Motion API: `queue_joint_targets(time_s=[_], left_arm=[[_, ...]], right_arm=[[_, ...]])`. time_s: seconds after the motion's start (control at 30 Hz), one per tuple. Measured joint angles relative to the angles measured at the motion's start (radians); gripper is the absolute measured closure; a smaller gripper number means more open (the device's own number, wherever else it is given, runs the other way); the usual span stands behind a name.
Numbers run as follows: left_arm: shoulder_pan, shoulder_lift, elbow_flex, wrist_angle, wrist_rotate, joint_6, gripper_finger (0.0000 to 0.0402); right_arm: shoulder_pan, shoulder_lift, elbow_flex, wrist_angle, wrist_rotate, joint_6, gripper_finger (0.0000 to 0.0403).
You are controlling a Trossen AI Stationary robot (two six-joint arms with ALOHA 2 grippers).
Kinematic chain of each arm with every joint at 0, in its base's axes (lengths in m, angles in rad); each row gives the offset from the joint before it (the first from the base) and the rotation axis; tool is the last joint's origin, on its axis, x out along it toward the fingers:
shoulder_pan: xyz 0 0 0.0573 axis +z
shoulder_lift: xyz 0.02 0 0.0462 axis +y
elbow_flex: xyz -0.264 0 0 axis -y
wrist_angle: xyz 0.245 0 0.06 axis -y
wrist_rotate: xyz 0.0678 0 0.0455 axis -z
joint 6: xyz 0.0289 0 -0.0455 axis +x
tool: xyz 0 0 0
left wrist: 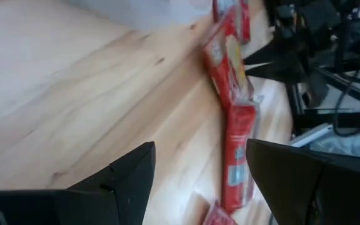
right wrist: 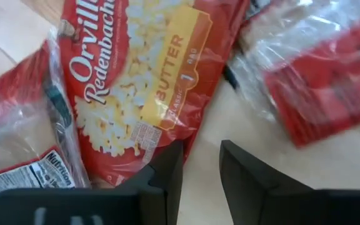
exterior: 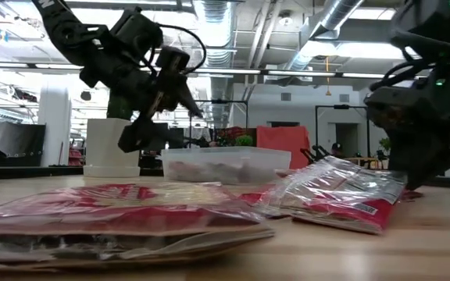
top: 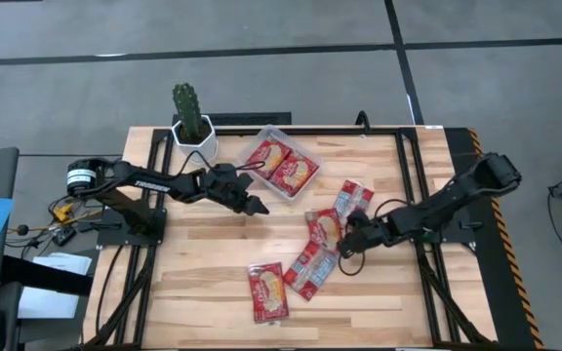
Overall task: Sort popcorn bags into baskets
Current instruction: Put the red popcorn bag into the transparent bin
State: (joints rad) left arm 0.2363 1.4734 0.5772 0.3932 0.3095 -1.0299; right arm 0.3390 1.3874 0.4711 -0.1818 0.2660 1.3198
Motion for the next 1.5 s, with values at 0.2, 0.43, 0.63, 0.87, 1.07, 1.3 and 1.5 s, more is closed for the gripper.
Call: queue_joint_targets(time_s=[0.2, 0.43, 0.63, 0.87, 1.07, 1.3, 1.5], left_arm=[[0.000, 0.016, 0.001, -0.032, -0.049, 0.041, 0.0164], [-0.001, 0.156, 0.001, 0.073, 0.010, 0.014, 0.0164], [-0.001, 0.261, 0.005, 0.176, 0.037, -0.009, 0.0164], [0.000, 0.302, 0.018, 0.204, 0.055, -0.029, 0.0164], [-0.003, 0.309, 0.039, 0.186, 0.098, -0.003, 0.0164], [-0.004, 0.310, 0.042, 0.180, 0.098, -0.004, 0.0164], [0.003, 0.310, 0.043, 0.175, 0.114, -0.002, 0.0164]], right_arm=[[-0.058, 0.077, 0.080, 0.006, -0.019, -0.124, 0.0278], [-0.119, 0.187, 0.175, 0.044, -0.035, -0.259, 0.0275], [-0.150, 0.262, 0.247, 0.056, -0.051, -0.354, 0.0278], [-0.189, 0.288, 0.278, 0.075, -0.069, -0.440, 0.0275], [-0.234, 0.291, 0.278, 0.145, -0.053, -0.493, 0.0278], [-0.286, 0.291, 0.278, 0.223, -0.055, -0.541, 0.0282], [-0.282, 0.233, 0.277, 0.174, -0.082, -0.538, 0.0288]])
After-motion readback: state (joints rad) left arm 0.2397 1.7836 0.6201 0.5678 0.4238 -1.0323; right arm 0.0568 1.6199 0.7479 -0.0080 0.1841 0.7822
